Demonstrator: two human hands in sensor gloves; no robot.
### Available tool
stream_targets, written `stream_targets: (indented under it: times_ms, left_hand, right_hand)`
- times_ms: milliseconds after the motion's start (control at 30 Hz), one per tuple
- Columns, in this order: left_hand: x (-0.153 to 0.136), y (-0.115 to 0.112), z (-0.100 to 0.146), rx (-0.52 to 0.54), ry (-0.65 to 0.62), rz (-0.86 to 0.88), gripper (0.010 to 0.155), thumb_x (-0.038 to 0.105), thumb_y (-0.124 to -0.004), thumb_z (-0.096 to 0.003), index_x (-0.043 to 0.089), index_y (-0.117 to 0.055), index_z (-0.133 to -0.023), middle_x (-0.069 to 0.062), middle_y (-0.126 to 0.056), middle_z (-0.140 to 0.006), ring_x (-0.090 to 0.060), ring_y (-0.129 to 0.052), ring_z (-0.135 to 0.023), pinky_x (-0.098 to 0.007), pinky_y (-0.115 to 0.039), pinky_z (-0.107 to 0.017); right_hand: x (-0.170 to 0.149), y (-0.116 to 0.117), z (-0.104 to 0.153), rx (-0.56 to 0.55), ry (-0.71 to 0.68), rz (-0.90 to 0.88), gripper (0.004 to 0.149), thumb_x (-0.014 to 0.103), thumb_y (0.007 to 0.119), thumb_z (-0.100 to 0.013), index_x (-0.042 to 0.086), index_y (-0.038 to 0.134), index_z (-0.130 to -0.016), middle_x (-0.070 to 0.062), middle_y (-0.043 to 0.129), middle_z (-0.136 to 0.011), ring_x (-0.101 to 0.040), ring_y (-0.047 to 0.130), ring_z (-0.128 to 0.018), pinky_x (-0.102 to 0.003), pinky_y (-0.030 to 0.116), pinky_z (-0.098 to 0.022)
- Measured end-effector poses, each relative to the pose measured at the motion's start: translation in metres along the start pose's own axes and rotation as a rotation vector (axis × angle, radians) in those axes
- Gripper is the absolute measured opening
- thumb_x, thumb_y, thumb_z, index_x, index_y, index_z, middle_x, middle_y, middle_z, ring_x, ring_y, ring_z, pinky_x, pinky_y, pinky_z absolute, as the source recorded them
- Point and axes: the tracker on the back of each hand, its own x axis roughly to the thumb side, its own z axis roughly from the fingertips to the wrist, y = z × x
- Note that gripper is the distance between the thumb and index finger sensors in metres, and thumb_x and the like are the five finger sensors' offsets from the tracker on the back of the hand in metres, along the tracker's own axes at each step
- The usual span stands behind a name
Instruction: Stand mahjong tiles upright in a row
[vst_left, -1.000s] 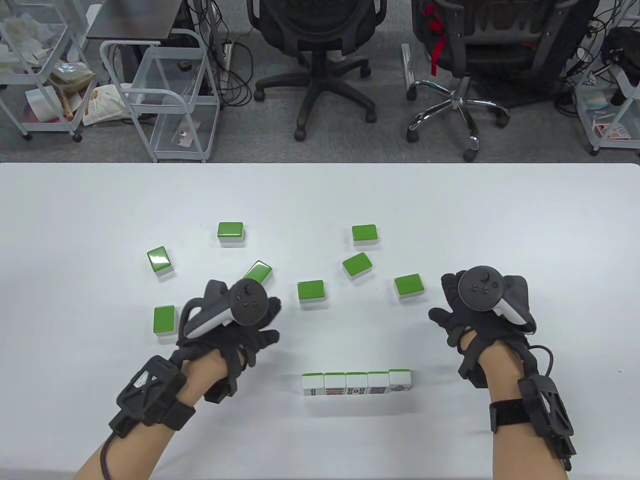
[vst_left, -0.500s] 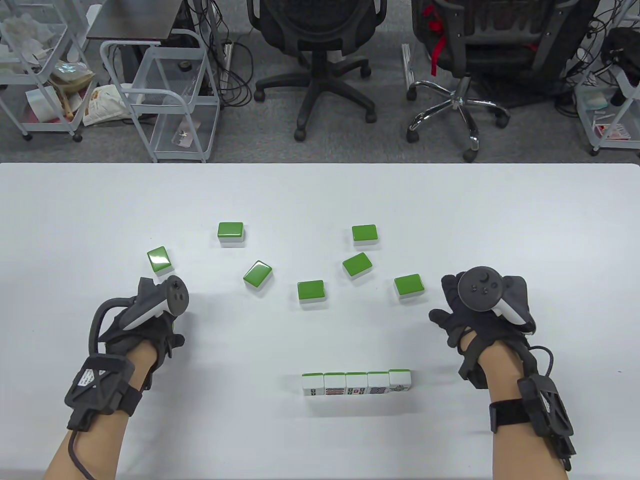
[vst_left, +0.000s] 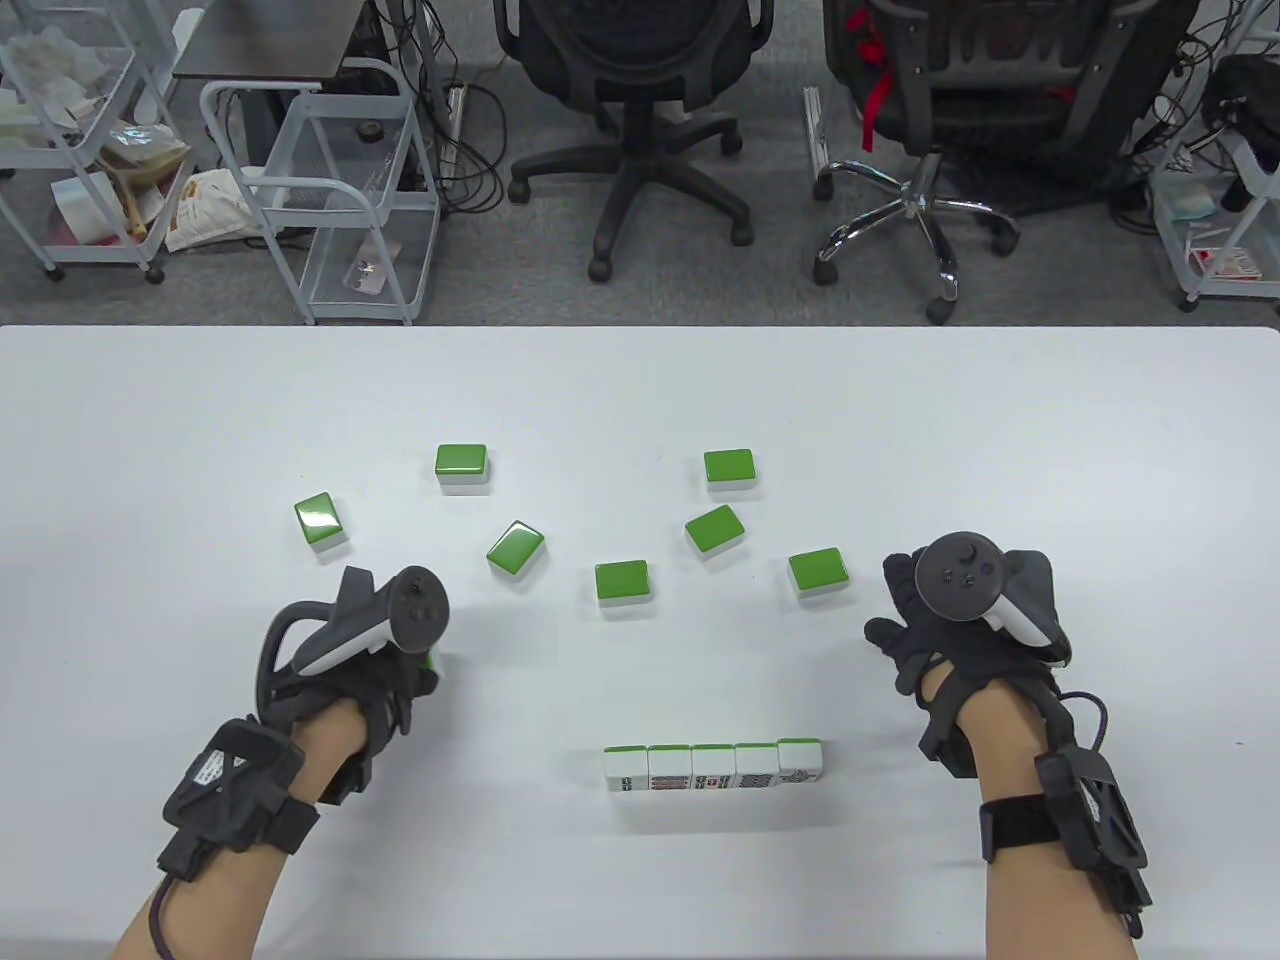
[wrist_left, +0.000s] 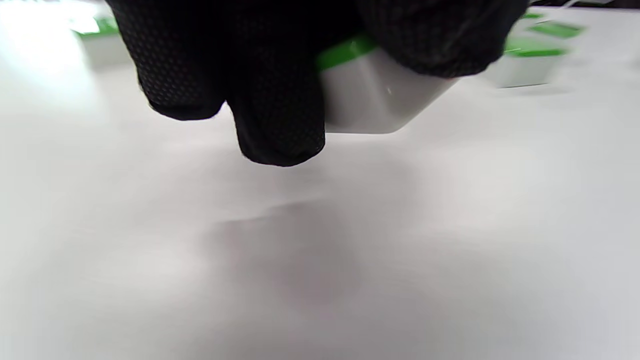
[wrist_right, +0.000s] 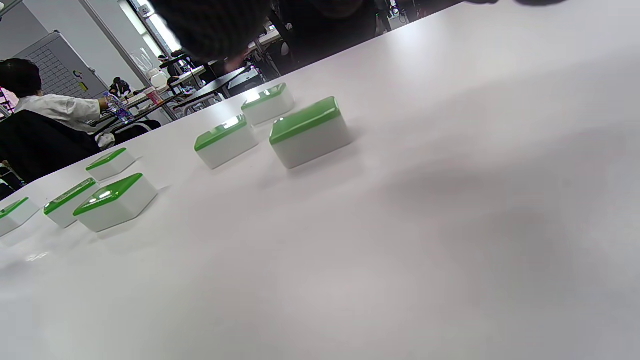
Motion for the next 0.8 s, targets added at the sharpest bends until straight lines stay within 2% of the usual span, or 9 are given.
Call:
stream_targets:
  times_ms: [67, 133, 267, 467, 633, 800]
  left_hand:
    - [0.032, -0.007, 0.002, -0.092, -0.147, 0.052, 0.076, 0.041, -0.074, -0.0239, 0.023, -0.054, -0.095, -0.008, -0.072, -0.101, -0.016, -0.107, -0.066, -0.041, -0.087, -0.055]
    - [0.056, -0.013, 0.003, -0.154, -0.216, 0.011, 0.076, 0.040, -0.074, -0.0236, 0.023, -0.055, -0.095, -0.007, -0.073, -0.100, -0.016, -0.108, -0.066, -0.041, -0.088, -0.056]
    - [0.086, -0.023, 0.001, -0.234, -0.276, -0.015, 0.075, 0.040, -0.074, -0.0238, 0.023, -0.056, -0.095, -0.007, -0.073, -0.100, -0.016, -0.108, -0.066, -0.040, -0.088, -0.056]
    - [0.101, -0.036, -0.009, -0.300, -0.277, -0.028, 0.075, 0.041, -0.075, -0.0237, 0.023, -0.057, -0.094, -0.006, -0.074, -0.099, -0.015, -0.109, -0.066, -0.039, -0.089, -0.056]
    - [0.103, -0.031, -0.011, -0.267, -0.276, -0.013, 0.072, 0.042, -0.077, -0.0234, 0.027, -0.063, -0.092, -0.002, -0.081, -0.097, -0.012, -0.113, -0.063, -0.037, -0.092, -0.054]
    - [0.100, -0.030, -0.016, -0.241, -0.267, 0.043, 0.069, 0.043, -0.077, -0.0250, 0.029, -0.064, -0.092, 0.005, -0.094, -0.084, -0.009, -0.116, -0.054, -0.036, -0.090, -0.057]
  right_hand:
    - [0.001, 0.000, 0.001, 0.004, -0.002, -0.005, 0.075, 0.039, 0.075, -0.037, 0.004, 0.045, -0.096, -0.030, 0.033, -0.103, -0.064, 0.042, -0.089, -0.071, 0.052, -0.058]
    - [0.002, -0.001, 0.002, 0.003, -0.006, -0.013, 0.077, 0.042, 0.075, -0.036, 0.004, 0.045, -0.096, -0.030, 0.033, -0.103, -0.064, 0.041, -0.089, -0.071, 0.052, -0.058]
    - [0.002, -0.001, 0.003, 0.005, -0.010, -0.024, 0.077, 0.042, 0.074, -0.036, 0.004, 0.044, -0.096, -0.030, 0.032, -0.103, -0.064, 0.041, -0.089, -0.072, 0.051, -0.058]
    - [0.002, -0.001, 0.002, 0.015, -0.012, -0.031, 0.078, 0.043, 0.074, -0.036, 0.003, 0.044, -0.096, -0.030, 0.032, -0.103, -0.064, 0.040, -0.090, -0.072, 0.051, -0.058]
    - [0.001, -0.001, 0.002, 0.023, -0.010, -0.041, 0.079, 0.044, 0.074, -0.036, 0.003, 0.044, -0.096, -0.030, 0.031, -0.103, -0.064, 0.040, -0.089, -0.072, 0.051, -0.058]
    - [0.001, -0.001, 0.002, 0.026, -0.008, -0.041, 0.079, 0.044, 0.074, -0.036, 0.003, 0.043, -0.096, -0.030, 0.031, -0.103, -0.065, 0.039, -0.089, -0.072, 0.050, -0.058]
